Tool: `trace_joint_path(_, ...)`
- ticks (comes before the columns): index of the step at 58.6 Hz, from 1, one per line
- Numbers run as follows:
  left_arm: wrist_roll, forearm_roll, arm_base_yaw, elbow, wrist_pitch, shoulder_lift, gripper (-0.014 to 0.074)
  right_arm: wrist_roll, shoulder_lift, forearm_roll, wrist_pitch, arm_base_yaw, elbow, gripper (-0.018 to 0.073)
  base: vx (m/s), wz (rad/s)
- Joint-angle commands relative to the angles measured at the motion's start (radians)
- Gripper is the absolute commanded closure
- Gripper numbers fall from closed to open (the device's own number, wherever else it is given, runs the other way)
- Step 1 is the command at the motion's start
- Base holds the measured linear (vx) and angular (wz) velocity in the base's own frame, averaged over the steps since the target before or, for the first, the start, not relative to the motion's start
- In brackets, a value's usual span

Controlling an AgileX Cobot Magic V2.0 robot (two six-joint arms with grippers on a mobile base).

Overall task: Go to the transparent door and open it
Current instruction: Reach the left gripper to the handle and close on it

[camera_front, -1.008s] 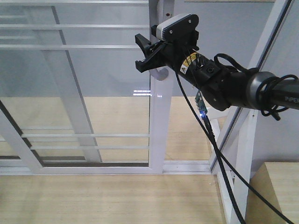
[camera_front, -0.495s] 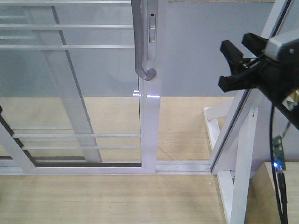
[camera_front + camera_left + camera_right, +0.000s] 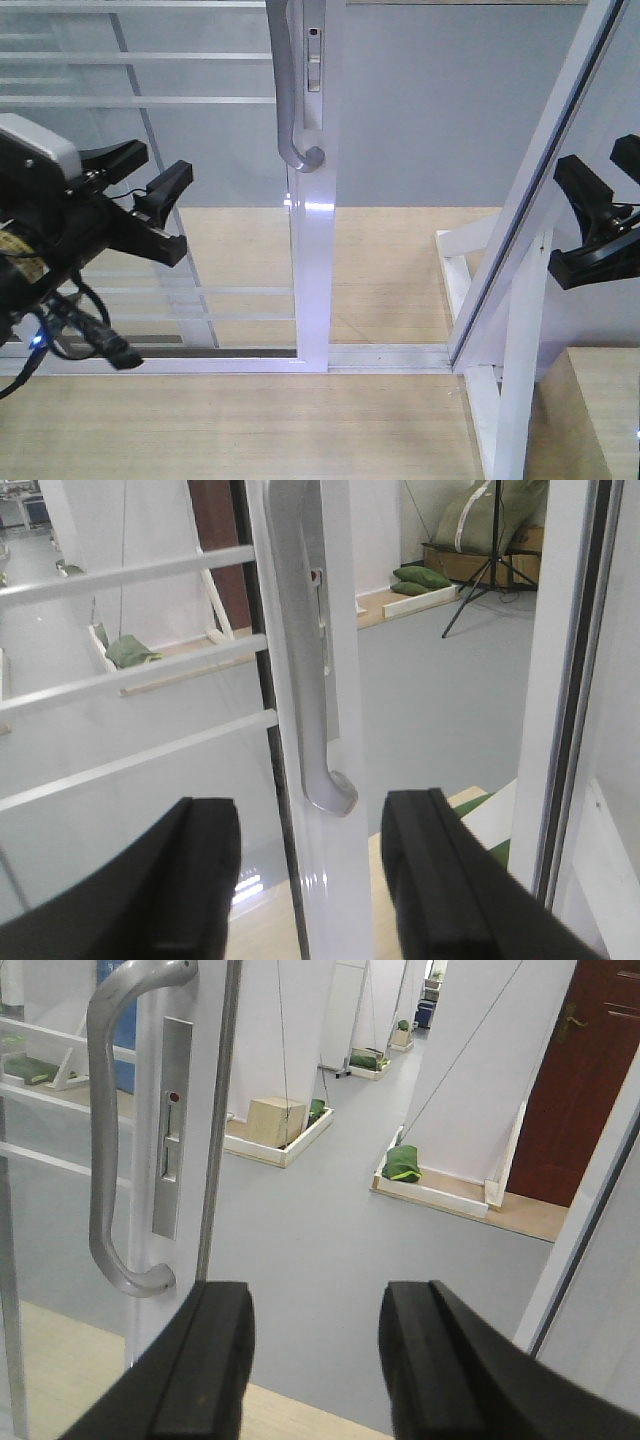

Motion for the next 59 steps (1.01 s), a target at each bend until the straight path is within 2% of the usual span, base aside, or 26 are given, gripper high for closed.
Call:
trace_joint_path(1,-0.009,-0.012,-0.008,-0.084,-0.136,0.074,0.0107,-0.007,-0.005,0.004,-0.067,-0.005,-0.029,0.0186,0.0,0.0)
trace_joint_path(9,-0.059,0.027,-0.008,-0.217,-0.164,0.2,0.0063,-0.007,-0.005,0.004,-0.067,-0.005,-0.029,0.0186,0.0,0.0)
trace_joint_path(14,-0.063,0.048,-0.008,-0.303,-0.166,0.267,0.0058,-0.007,-0.005,0.004,-0.067,-0.005,-0.029,0.0186,0.0,0.0)
trace_joint_path(48,-0.073,0.042,-0.008,-0.717,-0.151,0.586,0.0058,-0.008,-0.005,0.004,-0.036,-0.005,-0.029,0.0186,0.0,0.0)
trace_joint_path(59,-0.086,0.045,-0.016,-0.844,-0.103,0.662,0.0058,-0.008,-0.004,0.003,-0.036,-0.005,-0.029,0.0186,0.0,0.0)
